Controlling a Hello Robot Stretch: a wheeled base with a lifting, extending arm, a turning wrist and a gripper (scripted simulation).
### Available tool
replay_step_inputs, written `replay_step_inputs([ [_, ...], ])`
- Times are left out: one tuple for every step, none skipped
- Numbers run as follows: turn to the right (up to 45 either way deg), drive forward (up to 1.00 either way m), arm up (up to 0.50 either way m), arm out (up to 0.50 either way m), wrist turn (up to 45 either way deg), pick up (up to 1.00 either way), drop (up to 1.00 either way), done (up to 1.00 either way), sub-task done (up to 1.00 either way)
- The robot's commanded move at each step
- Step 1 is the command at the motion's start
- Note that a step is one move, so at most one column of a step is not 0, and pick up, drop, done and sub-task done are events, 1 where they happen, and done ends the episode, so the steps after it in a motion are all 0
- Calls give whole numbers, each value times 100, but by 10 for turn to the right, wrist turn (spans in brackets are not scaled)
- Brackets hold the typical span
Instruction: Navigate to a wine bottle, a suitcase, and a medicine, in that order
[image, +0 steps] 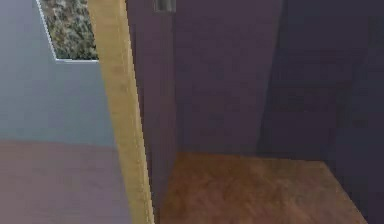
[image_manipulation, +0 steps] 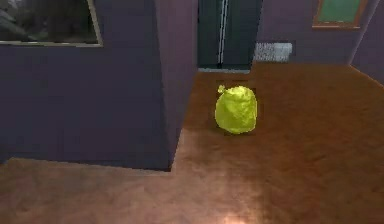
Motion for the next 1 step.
replay_step_inputs([
  [-270, 0, 0, 0, 0, 0, 0, 0, 0],
])
